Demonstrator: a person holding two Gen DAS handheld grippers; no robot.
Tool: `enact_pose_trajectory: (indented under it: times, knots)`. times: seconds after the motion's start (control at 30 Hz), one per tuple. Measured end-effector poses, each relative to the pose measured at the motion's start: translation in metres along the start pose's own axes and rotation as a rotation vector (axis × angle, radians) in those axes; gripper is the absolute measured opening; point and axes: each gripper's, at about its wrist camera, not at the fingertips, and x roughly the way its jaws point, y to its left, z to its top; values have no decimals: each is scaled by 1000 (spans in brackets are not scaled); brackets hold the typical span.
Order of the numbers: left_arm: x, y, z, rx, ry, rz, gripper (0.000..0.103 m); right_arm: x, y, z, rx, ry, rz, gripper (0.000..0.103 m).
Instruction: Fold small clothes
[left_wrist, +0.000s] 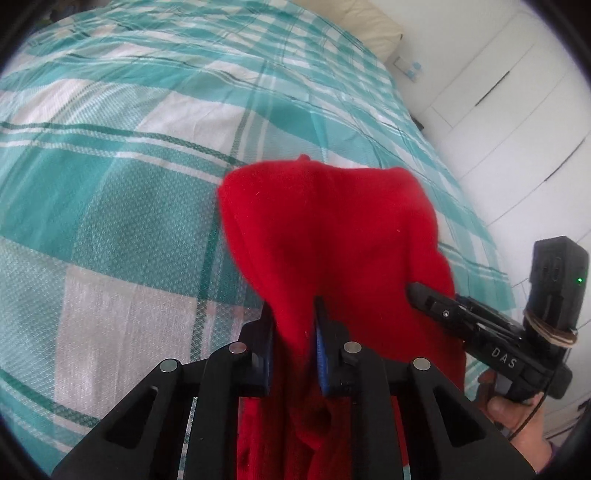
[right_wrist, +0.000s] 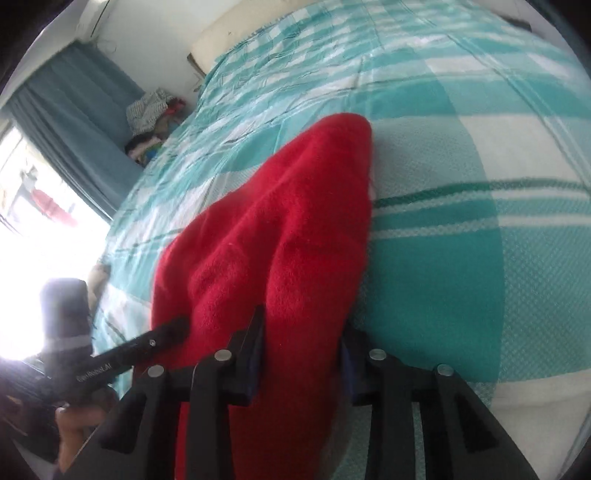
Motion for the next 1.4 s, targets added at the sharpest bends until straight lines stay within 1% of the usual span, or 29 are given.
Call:
enact_pose_trajectory:
  times: [0.03,0.07,0.1,0.13,0.2,0.27,0.3,0.37,0.4,0.43,0.47,0.5,0.53,0.57,0.63,0.7,0.77,0.8,0.87,0.9,0.93,1.0,1.03,1.07,1.1,1.17,1.27,1.33,1.4]
  knots:
    - [-8,-6,2,18,-14,17,16,-8,18,-1,-90,-29,-56,29]
    - [-18,-12,3,30,-34,20,16,-17,33,-2,-158,-58,-88,29]
    - [-30,-16,4,37,-56,13,16,-27,44,-2,-204,-88,-102,29]
    - [-43,-21,5,41,-78,7,16,-38,53,-1,-232,-119,-97,28]
    - [-69,-27,8,53,-122,3,16,-60,63,4,-267,-169,-76,28]
    - [-86,-31,10,65,-154,3,16,-77,67,11,-277,-197,-42,28]
    - [-86,-31,12,66,-160,12,19,-81,66,15,-269,-199,-27,28]
    - [-74,-26,9,61,-150,57,33,-80,52,21,-220,-178,1,30]
    - [-65,-22,5,57,-140,93,50,-75,45,22,-195,-151,2,36]
    - [-55,-19,0,58,-127,136,65,-67,38,20,-176,-118,-20,54]
    - [-51,-16,-7,66,-119,188,67,-61,29,16,-165,-91,-64,68]
    - [-50,-15,-12,79,-121,244,67,-63,21,7,-161,-77,-116,95]
    - [-53,-16,-17,96,-131,296,69,-67,13,-2,-162,-78,-150,101]
    - [-59,-18,-22,112,-153,342,73,-73,5,-12,-169,-77,-166,101]
    - [-77,-27,-34,135,-232,435,95,-90,-8,-32,-190,-80,-196,101]
    - [-98,-42,-52,150,-330,511,102,-112,-12,-52,-223,-94,-222,101]
    - [-112,-60,-68,170,-377,581,102,-133,-10,-72,-259,-107,-227,101]
    - [-116,-68,-74,177,-386,596,102,-144,-9,-81,-269,-119,-224,101]
    - [-126,-79,-90,164,-393,571,103,-165,-4,-98,-269,-148,-212,101]
    - [-128,-82,-97,148,-387,576,103,-175,-3,-107,-259,-170,-207,101]
    - [-130,-85,-104,146,-385,601,103,-182,-1,-114,-243,-185,-204,101]
    - [-130,-94,-116,171,-401,678,103,-191,3,-124,-212,-176,-186,101]
    - [-131,-97,-122,187,-408,699,103,-194,5,-128,-204,-175,-172,101]
    - [-132,-100,-127,203,-405,697,103,-198,8,-132,-202,-182,-165,101]
    - [-133,-100,-130,213,-385,680,103,-200,11,-137,-203,-189,-169,101]
    - [-132,-99,-136,213,-324,647,103,-200,16,-144,-207,-190,-186,101]
    - [-135,-94,-147,153,-266,621,103,-196,24,-151,-210,-175,-163,101]
    - [-140,-91,-154,111,-257,592,103,-194,30,-155,-218,-171,-160,101]
    - [-143,-88,-159,92,-252,596,103,-192,34,-155,-222,-172,-161,101]
